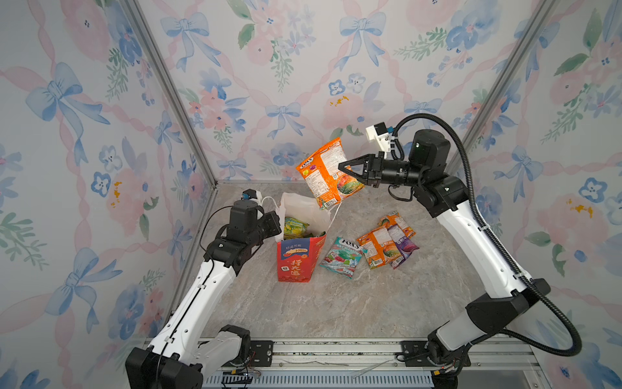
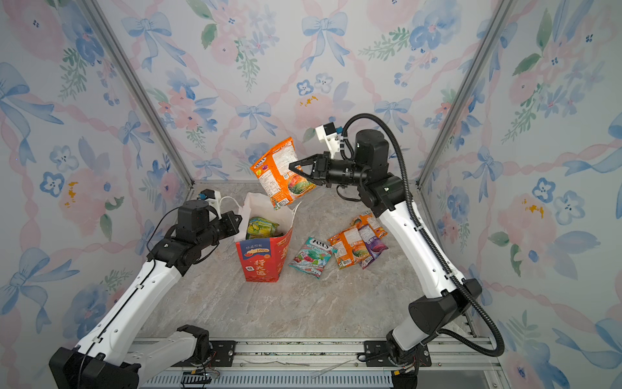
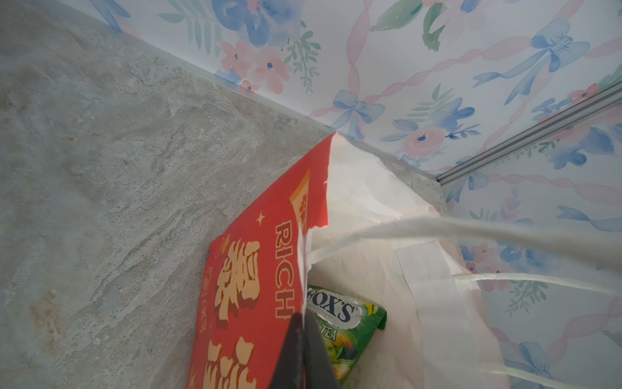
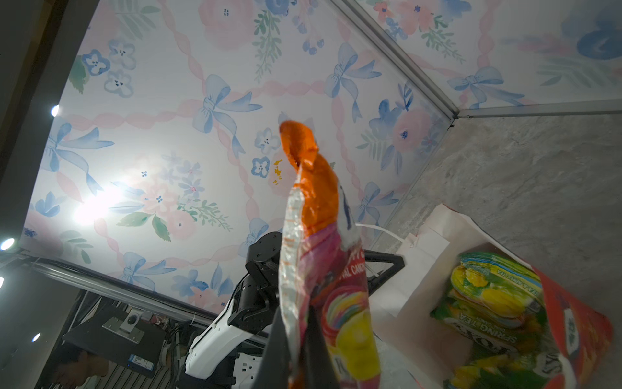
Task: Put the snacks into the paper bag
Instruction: 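Carry the orange candy bag over the paper bag held by the left gripper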
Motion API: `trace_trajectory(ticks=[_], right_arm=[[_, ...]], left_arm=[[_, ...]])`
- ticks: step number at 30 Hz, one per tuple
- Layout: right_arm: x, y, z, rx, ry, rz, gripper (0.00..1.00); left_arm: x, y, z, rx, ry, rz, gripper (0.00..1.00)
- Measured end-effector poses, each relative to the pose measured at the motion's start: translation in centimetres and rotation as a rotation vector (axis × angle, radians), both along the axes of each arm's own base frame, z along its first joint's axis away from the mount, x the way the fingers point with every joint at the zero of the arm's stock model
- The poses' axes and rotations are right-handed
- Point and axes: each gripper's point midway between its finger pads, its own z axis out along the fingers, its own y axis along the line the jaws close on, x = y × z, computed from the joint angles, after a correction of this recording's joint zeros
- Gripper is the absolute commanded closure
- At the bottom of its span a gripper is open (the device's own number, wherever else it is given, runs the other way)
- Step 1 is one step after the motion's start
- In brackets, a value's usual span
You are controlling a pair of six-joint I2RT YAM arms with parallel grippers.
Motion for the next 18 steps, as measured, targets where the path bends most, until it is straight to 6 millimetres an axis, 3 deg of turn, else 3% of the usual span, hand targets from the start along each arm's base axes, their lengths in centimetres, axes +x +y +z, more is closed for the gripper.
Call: trace_trajectory(ticks=[12, 18], right_arm=[[1.4, 6.2, -6.8, -0.285, -0.015, -0.015, 1.0], [1.9, 7.5, -10.7, -0.442, -0.014, -0.002, 1.0]], left_arm=[[-0.2, 0.0, 0.3, -0.004, -0.008, -0.004, 1.0], [-0.2, 0.0, 0.3, -0.005, -0.009, -0.004, 1.0]])
